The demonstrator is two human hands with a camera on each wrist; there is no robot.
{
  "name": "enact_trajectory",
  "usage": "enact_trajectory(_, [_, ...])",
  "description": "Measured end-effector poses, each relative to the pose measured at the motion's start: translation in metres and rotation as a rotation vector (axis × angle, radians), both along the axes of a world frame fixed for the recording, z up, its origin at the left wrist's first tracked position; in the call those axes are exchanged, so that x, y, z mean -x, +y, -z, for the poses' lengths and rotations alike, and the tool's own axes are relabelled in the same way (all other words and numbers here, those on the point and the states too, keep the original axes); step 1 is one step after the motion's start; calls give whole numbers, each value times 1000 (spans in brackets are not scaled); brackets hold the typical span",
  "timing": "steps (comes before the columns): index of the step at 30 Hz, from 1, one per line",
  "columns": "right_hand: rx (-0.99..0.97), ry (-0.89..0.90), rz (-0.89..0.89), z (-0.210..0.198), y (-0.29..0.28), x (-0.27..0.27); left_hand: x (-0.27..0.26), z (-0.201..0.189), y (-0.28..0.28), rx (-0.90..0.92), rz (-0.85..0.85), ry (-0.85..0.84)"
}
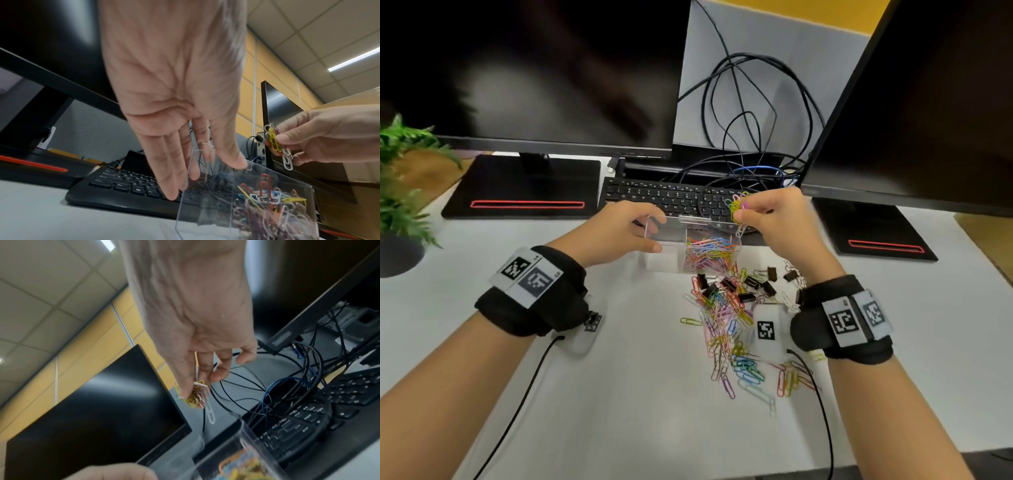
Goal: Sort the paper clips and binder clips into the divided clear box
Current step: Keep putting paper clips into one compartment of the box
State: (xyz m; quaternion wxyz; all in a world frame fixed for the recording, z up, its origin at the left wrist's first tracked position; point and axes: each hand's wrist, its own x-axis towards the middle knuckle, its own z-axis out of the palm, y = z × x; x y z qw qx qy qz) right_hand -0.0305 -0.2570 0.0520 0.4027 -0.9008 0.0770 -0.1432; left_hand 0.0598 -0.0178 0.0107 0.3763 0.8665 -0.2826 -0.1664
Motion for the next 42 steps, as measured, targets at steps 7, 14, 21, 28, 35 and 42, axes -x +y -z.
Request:
enact_trajectory(7, [85,104,-21,21,9,-21,3,-3,-1,-16,-11,-18])
enact_trajectory(14, [162,132,10,20,10,-16,3,-3,-1,-15,-21,-10])
enact_trajectory(21, [110,47,63,10,-4,9,2,-3,-3,-17,-28,-10])
enact_trajectory(28, [246,515,6,1,-33,67,4,-4,-4,-24,-42,-7])
enact_trajectory(35, [364,667,33,18,-37,69,5,-6,-4,-28,-48,13])
enact_trajectory(42, [518,813,-88,35,-11,60,6,-8,-4,-18,-38,34])
